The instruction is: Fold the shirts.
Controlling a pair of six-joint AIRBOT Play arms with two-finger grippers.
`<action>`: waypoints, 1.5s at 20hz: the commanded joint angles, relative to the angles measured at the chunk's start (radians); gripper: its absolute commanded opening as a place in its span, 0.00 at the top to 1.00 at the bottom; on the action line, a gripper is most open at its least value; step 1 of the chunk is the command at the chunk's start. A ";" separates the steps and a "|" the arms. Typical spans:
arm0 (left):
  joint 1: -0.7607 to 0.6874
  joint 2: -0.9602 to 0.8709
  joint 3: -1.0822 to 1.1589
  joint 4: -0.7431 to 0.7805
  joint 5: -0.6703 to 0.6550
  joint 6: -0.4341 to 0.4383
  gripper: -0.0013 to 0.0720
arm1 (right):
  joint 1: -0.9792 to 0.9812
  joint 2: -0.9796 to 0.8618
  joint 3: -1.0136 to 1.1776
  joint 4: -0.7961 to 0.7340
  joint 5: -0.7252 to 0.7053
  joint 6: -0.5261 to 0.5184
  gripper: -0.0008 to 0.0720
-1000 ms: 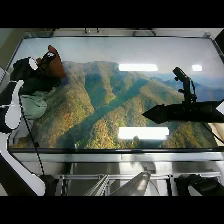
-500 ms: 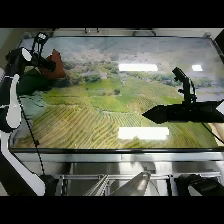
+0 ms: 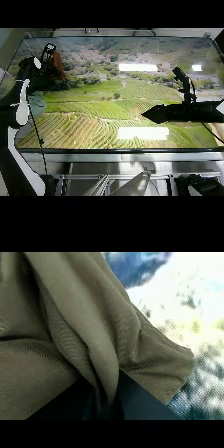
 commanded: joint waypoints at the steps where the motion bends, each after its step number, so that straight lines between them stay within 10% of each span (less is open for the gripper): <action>1: -0.030 0.061 -0.006 -0.047 -0.013 -0.008 0.95 | 0.001 0.000 0.000 0.002 0.000 0.000 0.96; 12: -0.259 0.562 -0.068 -0.672 -0.687 -0.049 0.95 | 0.001 0.000 0.000 0.024 -0.037 0.001 0.96; 20: -0.524 0.621 -0.541 -0.711 -0.455 -0.100 0.95 | 0.001 0.000 0.000 0.073 0.032 0.000 0.96; 21: -0.537 0.621 -0.573 -0.710 -0.420 -0.099 0.75 | 0.001 0.000 0.000 0.073 0.049 0.000 0.96; 23: -0.519 0.626 -0.569 -0.708 -0.428 -0.140 0.00 | -0.003 0.000 0.000 0.067 0.089 0.000 0.88; 25: -0.436 0.640 -0.507 -0.679 -0.517 -0.198 0.00 | -0.026 0.000 0.000 0.024 0.127 0.002 0.37; 30: -0.182 0.757 -0.788 -0.636 -0.682 -0.283 0.00 | -0.169 -0.053 -0.001 -0.121 0.086 0.045 0.36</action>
